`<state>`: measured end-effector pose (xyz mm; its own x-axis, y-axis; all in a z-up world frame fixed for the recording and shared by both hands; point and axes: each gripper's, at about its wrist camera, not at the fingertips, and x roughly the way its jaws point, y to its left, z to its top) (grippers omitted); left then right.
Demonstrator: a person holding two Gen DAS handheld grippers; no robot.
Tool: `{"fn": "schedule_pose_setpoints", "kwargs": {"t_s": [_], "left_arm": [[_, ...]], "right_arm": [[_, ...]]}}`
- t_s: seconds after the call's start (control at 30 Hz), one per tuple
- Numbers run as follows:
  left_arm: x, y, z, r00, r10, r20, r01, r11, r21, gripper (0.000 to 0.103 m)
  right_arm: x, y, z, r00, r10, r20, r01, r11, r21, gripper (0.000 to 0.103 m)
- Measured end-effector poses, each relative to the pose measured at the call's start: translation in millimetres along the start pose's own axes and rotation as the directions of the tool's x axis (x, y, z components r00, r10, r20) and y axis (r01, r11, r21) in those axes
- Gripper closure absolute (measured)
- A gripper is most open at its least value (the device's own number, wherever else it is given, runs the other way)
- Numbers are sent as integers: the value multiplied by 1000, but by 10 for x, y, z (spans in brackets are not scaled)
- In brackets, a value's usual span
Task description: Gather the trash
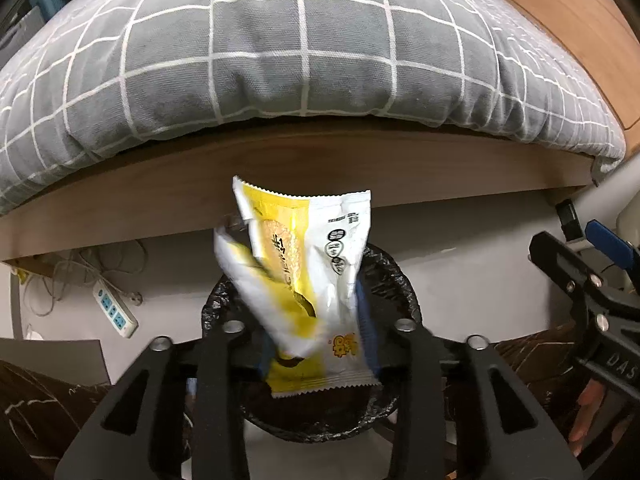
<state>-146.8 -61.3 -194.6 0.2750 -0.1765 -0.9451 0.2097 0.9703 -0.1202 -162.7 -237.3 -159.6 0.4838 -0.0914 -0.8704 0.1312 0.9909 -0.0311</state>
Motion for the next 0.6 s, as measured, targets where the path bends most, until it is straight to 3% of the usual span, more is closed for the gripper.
{"fn": "schedule_pose_setpoints", "kwargs": {"t_s": [0.07,0.13,0.43,0.6], "left_arm": [[26,13,-29,1000,1,4,-1,1000,9,53],[25,41,-50,1000,10,10,-10,1000,17,37],[-216,270,-72,995,69,79,-67,997,-24,6],[-534,349,35,987,90,136,-83,995,-59,6]], "right_arm": [[3,-8,9,1000,2,-4,-2,1000,8,8],[-11,6,24,1000,4,-6,-4,1000,3,8],[-149,173,168,999,28,41,-27,999,-24,8],[-470,279,353,992,18,125,-11,998,-54,8]]}}
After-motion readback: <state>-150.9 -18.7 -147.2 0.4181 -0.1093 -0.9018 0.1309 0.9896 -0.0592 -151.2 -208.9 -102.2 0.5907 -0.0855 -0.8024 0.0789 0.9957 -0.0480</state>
